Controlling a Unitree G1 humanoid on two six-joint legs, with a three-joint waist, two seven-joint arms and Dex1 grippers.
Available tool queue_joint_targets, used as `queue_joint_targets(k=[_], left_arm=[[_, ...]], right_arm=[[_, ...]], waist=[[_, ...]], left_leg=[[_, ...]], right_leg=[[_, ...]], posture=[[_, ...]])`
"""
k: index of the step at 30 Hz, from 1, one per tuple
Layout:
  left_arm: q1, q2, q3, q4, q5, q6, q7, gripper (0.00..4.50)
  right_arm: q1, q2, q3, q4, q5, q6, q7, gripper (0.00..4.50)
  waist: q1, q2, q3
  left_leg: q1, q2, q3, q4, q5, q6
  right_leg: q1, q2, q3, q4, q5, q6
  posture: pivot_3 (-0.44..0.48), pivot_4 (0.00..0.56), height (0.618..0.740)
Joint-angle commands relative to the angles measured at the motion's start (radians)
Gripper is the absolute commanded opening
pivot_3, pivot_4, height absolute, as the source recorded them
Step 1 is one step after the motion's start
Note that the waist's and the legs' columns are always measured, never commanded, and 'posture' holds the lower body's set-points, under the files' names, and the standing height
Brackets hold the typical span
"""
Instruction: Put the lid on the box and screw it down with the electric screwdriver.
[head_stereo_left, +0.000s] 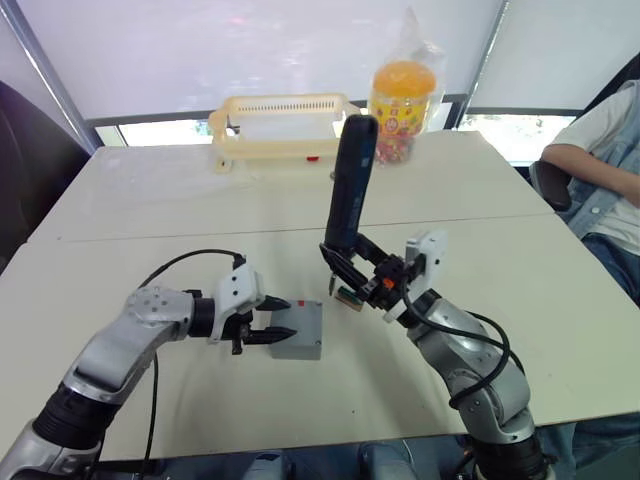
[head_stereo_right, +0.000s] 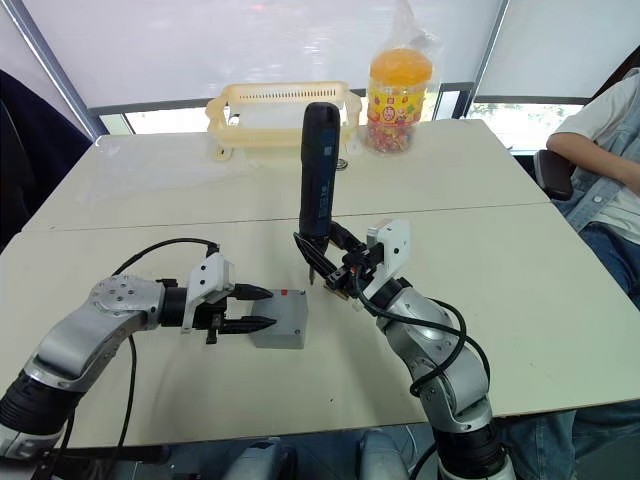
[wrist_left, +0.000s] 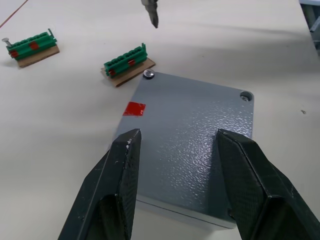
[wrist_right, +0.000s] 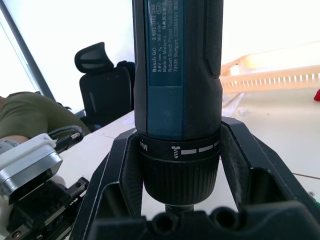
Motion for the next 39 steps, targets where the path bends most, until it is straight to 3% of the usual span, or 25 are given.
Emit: queue_joint_targets(k=[1,29,39], left_arm=[[0.020,0.014,-0.015,0.008,0.028,0.002,-0.009,2.41],[0.029,0.007,-0.035,0.008,0.036,0.037,0.013,2.41],[0.025,0.005,-0.041,0.023,0.042,0.027,0.017,2.41]], right_arm=[[-0.011,0.025,0.017,-0.035,-0.004,-0.039,-0.001,1.78],[-0.001,0.086,0.051,0.053,-0.062,-0.116,-0.001,1.78],[-0.006,0.094,0.056,0.079,-0.071,-0.125,0.007,1.78]], waist=[[0.000,0.000,0.000],[-0.001,0.001,-0.001],[-0.001,0.001,-0.001]], left_leg=[[0.000,0.000,0.000,0.000,0.000,0.000],[0.005,0.000,0.000,0.000,0.000,0.000],[0.015,0.000,0.000,-0.003,-0.001,0.001]], right_leg=[[0.000,0.000,0.000,0.000,0.000,0.000],[0.004,0.000,0.000,0.000,0.000,0.000],[0.015,0.000,0.000,-0.002,-0.001,-0.001]], posture=[[0.000,0.150,0.740],[0.000,0.150,0.740],[0.000,0.150,0.740]])
